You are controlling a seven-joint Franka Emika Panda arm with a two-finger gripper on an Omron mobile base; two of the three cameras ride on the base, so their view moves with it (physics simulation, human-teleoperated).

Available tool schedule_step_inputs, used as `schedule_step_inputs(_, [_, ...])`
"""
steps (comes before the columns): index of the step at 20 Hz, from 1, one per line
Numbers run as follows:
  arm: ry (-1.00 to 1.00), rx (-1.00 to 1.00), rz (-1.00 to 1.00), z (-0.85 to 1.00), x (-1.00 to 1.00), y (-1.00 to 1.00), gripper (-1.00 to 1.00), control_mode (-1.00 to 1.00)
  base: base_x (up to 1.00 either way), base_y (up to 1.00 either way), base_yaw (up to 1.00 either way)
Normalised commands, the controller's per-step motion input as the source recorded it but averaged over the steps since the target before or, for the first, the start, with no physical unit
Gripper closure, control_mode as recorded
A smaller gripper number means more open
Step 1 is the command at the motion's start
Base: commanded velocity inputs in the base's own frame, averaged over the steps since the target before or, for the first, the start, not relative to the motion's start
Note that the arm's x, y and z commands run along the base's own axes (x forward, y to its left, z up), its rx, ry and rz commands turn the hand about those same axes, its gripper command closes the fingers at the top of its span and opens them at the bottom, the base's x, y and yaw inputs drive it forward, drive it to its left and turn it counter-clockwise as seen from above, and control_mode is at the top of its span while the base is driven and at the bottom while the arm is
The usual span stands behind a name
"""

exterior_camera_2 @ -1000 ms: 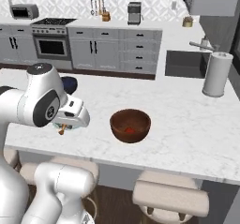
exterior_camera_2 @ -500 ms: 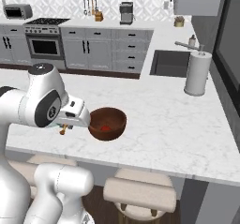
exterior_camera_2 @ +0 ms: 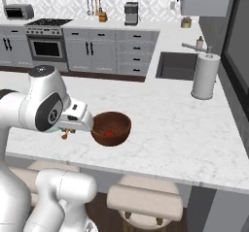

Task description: Pick the chicken drumstick and bell pepper from their plates and place them in the bowl. Then put the bowl in the fridge.

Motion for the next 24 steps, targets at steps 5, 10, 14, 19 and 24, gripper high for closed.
schedule_step_inputs(5, [0.00, 0.00, 0.00, 0.00, 0.70, -0.08, 1.00, -1.00, 0.00, 0.00, 0.00])
schedule_step_inputs(10, [0.10, 0.00, 0.00, -0.05, 1.00, -0.27, 1.00, -1.00, 0.00, 0.00, 0.00])
schedule_step_inputs(14, [0.09, -0.02, 0.00, -0.48, 1.00, -0.11, 1.00, -1.00, 0.00, 0.00, 0.00])
schedule_step_inputs(19, [0.00, -0.03, 0.00, -0.83, 0.96, -0.08, 1.00, -1.00, 0.00, 0.00, 0.00])
schedule_step_inputs(24, [0.02, -0.04, 0.00, -0.64, 1.00, -0.09, 1.00, -1.00, 0.00, 0.00, 0.00])
